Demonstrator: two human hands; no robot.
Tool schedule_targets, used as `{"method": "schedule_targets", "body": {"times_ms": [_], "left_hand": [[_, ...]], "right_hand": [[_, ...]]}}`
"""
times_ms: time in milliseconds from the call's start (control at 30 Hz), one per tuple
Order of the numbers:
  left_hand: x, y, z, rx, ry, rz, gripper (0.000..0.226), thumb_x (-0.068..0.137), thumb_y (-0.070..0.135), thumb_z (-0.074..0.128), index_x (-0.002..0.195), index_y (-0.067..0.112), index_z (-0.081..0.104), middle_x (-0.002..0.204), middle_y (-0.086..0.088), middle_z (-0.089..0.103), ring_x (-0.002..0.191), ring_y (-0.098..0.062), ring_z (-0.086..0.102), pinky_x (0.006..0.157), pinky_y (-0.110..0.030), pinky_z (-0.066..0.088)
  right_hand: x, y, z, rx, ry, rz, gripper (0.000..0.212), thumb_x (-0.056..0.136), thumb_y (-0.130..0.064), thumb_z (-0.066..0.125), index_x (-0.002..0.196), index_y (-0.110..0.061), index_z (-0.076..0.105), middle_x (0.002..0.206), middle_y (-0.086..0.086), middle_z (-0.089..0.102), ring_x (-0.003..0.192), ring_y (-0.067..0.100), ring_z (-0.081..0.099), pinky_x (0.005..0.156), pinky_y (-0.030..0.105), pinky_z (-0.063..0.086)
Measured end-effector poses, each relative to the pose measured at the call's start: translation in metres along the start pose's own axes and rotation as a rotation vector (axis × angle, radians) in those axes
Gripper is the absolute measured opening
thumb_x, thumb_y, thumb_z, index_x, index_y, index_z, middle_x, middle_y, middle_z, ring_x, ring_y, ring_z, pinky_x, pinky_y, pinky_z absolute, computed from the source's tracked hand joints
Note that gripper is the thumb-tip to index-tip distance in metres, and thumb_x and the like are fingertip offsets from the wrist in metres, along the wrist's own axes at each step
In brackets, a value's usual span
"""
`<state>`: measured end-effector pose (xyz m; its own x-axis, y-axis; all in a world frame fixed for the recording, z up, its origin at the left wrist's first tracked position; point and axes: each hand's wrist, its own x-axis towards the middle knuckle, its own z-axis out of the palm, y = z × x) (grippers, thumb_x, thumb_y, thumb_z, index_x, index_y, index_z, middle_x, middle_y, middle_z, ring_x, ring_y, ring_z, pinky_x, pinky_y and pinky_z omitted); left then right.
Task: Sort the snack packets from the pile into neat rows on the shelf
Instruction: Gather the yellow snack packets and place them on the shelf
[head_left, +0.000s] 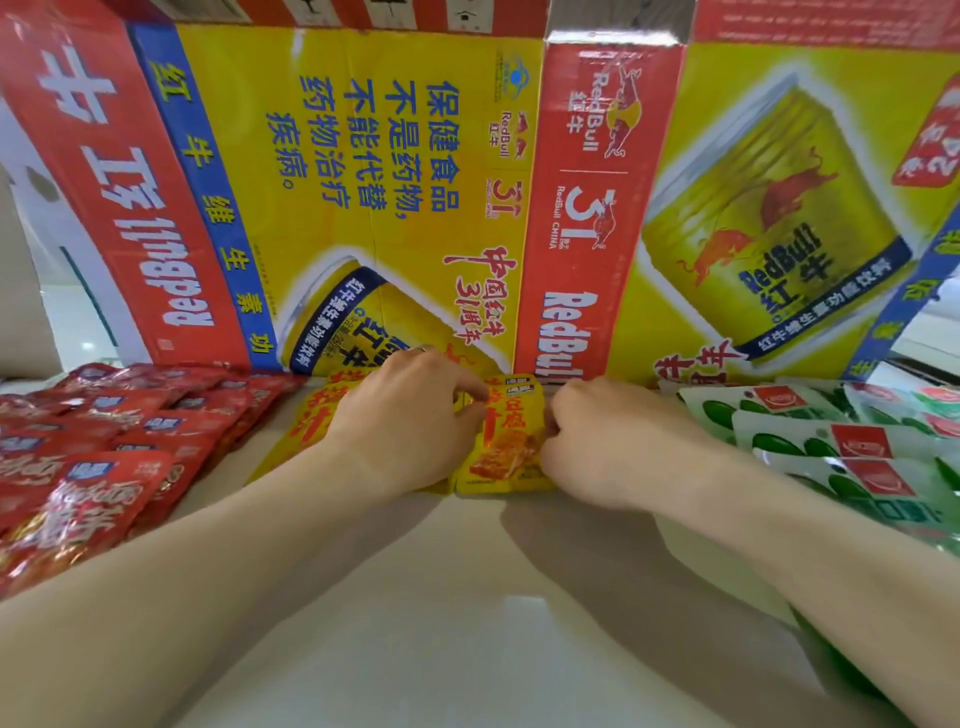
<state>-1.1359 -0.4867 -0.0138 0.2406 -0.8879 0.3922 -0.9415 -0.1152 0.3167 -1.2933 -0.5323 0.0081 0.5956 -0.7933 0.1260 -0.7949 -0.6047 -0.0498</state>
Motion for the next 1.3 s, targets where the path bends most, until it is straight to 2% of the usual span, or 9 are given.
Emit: {"method": "schedule_targets", "body": {"times_ms": [100, 233, 367, 633, 800, 967, 1067, 1133, 1300], "left_hand": [[-0.001, 0.002, -0.001, 0.022, -0.041, -0.002, 0.023, 0.094, 0.044, 0.056, 0.112, 0.046, 0.069, 0.118, 0.009, 0.055, 0.11, -0.018, 0.054, 0.089, -0.034, 0.047], [-0.004, 0.005, -0.002, 0.114, -0.062, -0.011, 0.025, 0.093, 0.052, 0.054, 0.116, 0.05, 0.064, 0.122, 0.012, 0.052, 0.118, -0.016, 0.053, 0.085, -0.032, 0.043], [-0.005, 0.006, -0.004, 0.17, -0.075, -0.006, 0.028, 0.093, 0.054, 0.053, 0.12, 0.051, 0.062, 0.129, 0.015, 0.052, 0.121, -0.016, 0.052, 0.08, -0.031, 0.038], [-0.001, 0.001, 0.0, 0.139, -0.108, 0.03, 0.029, 0.094, 0.052, 0.054, 0.121, 0.049, 0.063, 0.123, 0.011, 0.052, 0.118, -0.017, 0.053, 0.091, -0.037, 0.049], [0.0, 0.001, -0.002, 0.118, -0.067, 0.054, 0.032, 0.094, 0.048, 0.054, 0.125, 0.045, 0.061, 0.124, 0.011, 0.052, 0.113, -0.015, 0.053, 0.091, -0.037, 0.049], [0.001, 0.003, -0.008, 0.055, 0.068, 0.107, 0.041, 0.093, 0.047, 0.053, 0.133, 0.037, 0.054, 0.132, 0.012, 0.051, 0.126, -0.014, 0.048, 0.102, -0.039, 0.044], [-0.002, 0.006, -0.012, 0.116, 0.117, 0.131, 0.055, 0.09, 0.058, 0.04, 0.14, 0.035, 0.048, 0.14, 0.014, 0.044, 0.13, -0.014, 0.043, 0.107, -0.039, 0.038], [-0.004, 0.009, -0.016, 0.14, 0.165, 0.148, 0.061, 0.086, 0.062, 0.033, 0.141, 0.037, 0.045, 0.146, 0.016, 0.036, 0.135, -0.014, 0.037, 0.109, -0.041, 0.033], [-0.004, 0.01, -0.036, 0.104, 0.321, 0.189, 0.062, 0.085, 0.068, 0.035, 0.14, 0.04, 0.045, 0.159, 0.016, 0.019, 0.145, -0.015, 0.018, 0.114, -0.048, 0.021]], "right_hand": [[-0.002, -0.001, 0.0, -0.021, 0.032, -0.001, 0.015, 0.087, -0.034, 0.049, 0.084, -0.02, 0.047, 0.075, -0.001, 0.037, 0.081, 0.027, 0.046, 0.066, 0.029, 0.035], [-0.004, -0.002, 0.001, -0.037, 0.037, 0.025, 0.022, 0.087, -0.038, 0.052, 0.077, -0.02, 0.043, 0.07, -0.005, 0.035, 0.077, 0.026, 0.046, 0.066, 0.029, 0.036], [-0.007, -0.002, 0.0, -0.049, 0.067, 0.057, 0.026, 0.086, -0.045, 0.053, 0.082, -0.02, 0.044, 0.072, -0.003, 0.034, 0.078, 0.026, 0.044, 0.068, 0.03, 0.037], [-0.009, -0.001, 0.001, -0.041, 0.065, 0.046, 0.024, 0.087, -0.046, 0.052, 0.086, -0.022, 0.047, 0.07, -0.006, 0.033, 0.077, 0.026, 0.044, 0.069, 0.03, 0.037], [-0.01, 0.002, -0.005, -0.025, 0.151, 0.045, 0.024, 0.09, -0.046, 0.05, 0.09, -0.022, 0.048, 0.073, -0.005, 0.038, 0.077, 0.025, 0.045, 0.065, 0.031, 0.035], [-0.01, 0.004, -0.009, 0.025, 0.348, 0.005, 0.026, 0.095, -0.049, 0.044, 0.105, -0.026, 0.049, 0.108, -0.003, 0.058, 0.096, 0.024, 0.056, 0.069, 0.033, 0.039], [-0.009, 0.005, -0.01, 0.058, 0.462, -0.066, 0.034, 0.094, -0.049, 0.044, 0.121, -0.028, 0.048, 0.119, -0.006, 0.052, 0.112, 0.02, 0.05, 0.074, 0.033, 0.041], [-0.009, 0.005, -0.01, 0.067, 0.537, -0.111, 0.042, 0.093, -0.049, 0.047, 0.129, -0.027, 0.048, 0.125, -0.006, 0.049, 0.117, 0.02, 0.046, 0.085, 0.037, 0.046], [-0.014, 0.003, -0.016, 0.088, 0.658, -0.15, 0.058, 0.09, -0.052, 0.048, 0.141, -0.027, 0.043, 0.144, -0.001, 0.04, 0.132, 0.024, 0.035, 0.102, 0.047, 0.042]]}}
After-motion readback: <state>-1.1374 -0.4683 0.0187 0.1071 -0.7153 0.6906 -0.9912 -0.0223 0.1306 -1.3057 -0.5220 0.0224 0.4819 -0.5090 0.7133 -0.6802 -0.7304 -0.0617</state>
